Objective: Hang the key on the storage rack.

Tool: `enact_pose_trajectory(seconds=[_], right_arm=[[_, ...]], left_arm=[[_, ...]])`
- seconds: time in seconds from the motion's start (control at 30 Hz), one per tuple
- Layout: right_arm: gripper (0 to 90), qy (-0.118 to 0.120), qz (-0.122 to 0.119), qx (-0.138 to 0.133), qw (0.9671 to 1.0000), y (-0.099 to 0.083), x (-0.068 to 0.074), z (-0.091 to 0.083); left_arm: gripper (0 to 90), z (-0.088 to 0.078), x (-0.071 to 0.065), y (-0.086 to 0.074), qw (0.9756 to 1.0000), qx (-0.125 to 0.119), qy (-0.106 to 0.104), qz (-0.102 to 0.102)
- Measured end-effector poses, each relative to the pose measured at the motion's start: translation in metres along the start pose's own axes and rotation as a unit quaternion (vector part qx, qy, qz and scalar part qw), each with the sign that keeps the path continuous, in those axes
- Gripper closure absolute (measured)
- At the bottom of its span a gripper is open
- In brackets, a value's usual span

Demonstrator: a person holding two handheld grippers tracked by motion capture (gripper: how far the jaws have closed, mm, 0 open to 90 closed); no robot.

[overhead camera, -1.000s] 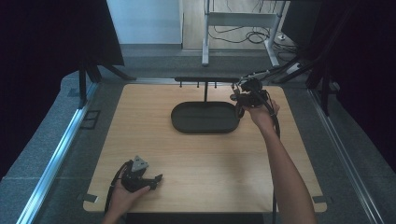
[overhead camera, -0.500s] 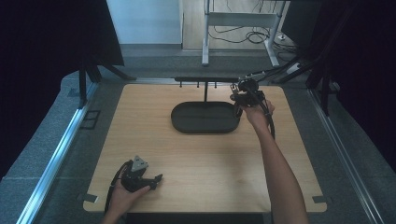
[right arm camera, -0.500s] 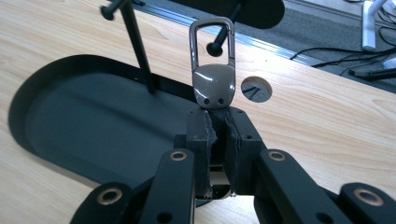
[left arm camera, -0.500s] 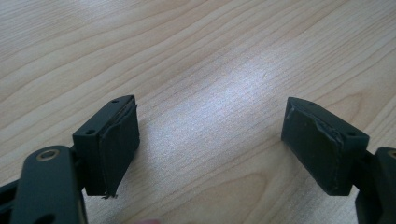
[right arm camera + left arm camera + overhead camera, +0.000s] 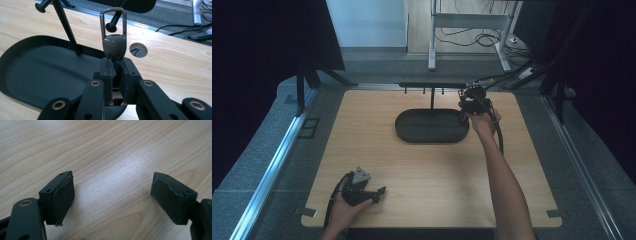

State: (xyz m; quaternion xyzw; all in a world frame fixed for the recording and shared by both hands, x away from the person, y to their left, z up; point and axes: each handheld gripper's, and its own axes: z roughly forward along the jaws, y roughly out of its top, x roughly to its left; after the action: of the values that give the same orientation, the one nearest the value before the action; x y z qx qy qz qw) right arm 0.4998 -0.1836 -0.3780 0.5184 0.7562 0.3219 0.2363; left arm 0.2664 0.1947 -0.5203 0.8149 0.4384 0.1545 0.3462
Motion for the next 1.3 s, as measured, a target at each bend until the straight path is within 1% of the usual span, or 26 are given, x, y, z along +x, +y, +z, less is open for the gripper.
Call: enact_pose_trajectory(seconds=[0.1,0.2,0.27,0.3,0.33,0.47,0.53,0.63,0.73,0.83,0.97,1.03,1.1,1.2,1.27,1.3], right_arm=[[80.2,0.004,0.003,-0.004,1.0,-0.001,-0.001,0.001],[78.9,0.003,-0.002,-0.006,1.0,-0.002,0.0,0.003],[74.5,0.002,-0.006,-0.01,0.9999,-0.004,0.002,0.004],[72.4,0.002,-0.009,-0.018,0.9998,-0.005,0.002,0.004],[72.1,0.006,-0.01,-0.023,0.9997,-0.006,0.002,0.003],[70.5,0.006,-0.009,-0.024,0.9997,-0.009,-0.001,0.002],[68.7,0.011,-0.006,-0.024,0.9996,-0.01,-0.003,0.002],[65.0,0.013,-0.01,-0.022,0.9996,-0.011,-0.005,0.0],[62.5,0.02,-0.011,-0.028,0.9994,-0.013,-0.005,-0.003],[60.9,0.019,-0.015,-0.035,0.9991,-0.016,-0.003,-0.005],[59.6,0.027,-0.018,-0.039,0.9987,-0.021,-0.002,-0.009],[59.1,0.034,-0.019,-0.037,0.9985,-0.023,-0.002,-0.011],[59.1,0.04,-0.021,-0.048,0.9979,-0.027,-0.002,-0.014],[58.7,0.047,-0.022,-0.054,0.9972,-0.032,-0.003,-0.018],[58.2,0.053,-0.021,-0.053,0.997,-0.036,-0.003,-0.021],[58.3,0.055,-0.022,-0.058,0.9965,-0.038,-0.003,-0.023]], left_arm=[[19.4,0.0,0.0,0.0,1.0,0.0,-0.001,0.0],[19.5,0.0,0.0,0.0,1.0,0.0,0.0,0.001],[19.5,0.0,0.0,0.0,1.0,0.0,0.001,0.001],[19.5,0.0,0.0,0.0,1.0,0.001,0.001,0.001],[19.6,0.0,0.0,0.0,1.0,0.001,0.001,0.001],[19.6,0.0,0.0,0.0,1.0,0.001,0.002,0.002],[19.6,0.0,0.0,0.0,1.0,0.001,0.002,0.002],[19.6,0.0,0.0,0.0,1.0,0.002,0.003,0.004],[19.6,0.0,-0.001,0.0,1.0,0.001,0.004,0.002],[19.6,0.0,-0.001,0.0,1.0,0.002,0.003,0.002],[19.6,0.0,-0.001,0.0,1.0,0.002,0.004,0.005],[19.6,0.001,-0.001,0.0,1.0,0.002,0.004,0.005],[19.6,0.001,-0.001,0.0,1.0,0.002,0.004,0.005],[19.6,0.001,-0.001,0.0,1.0,0.002,0.004,0.005],[19.6,0.001,-0.001,0.0,1.0,0.002,0.004,0.005],[19.6,0.001,-0.001,0.0,1.0,0.002,0.004,0.005]])
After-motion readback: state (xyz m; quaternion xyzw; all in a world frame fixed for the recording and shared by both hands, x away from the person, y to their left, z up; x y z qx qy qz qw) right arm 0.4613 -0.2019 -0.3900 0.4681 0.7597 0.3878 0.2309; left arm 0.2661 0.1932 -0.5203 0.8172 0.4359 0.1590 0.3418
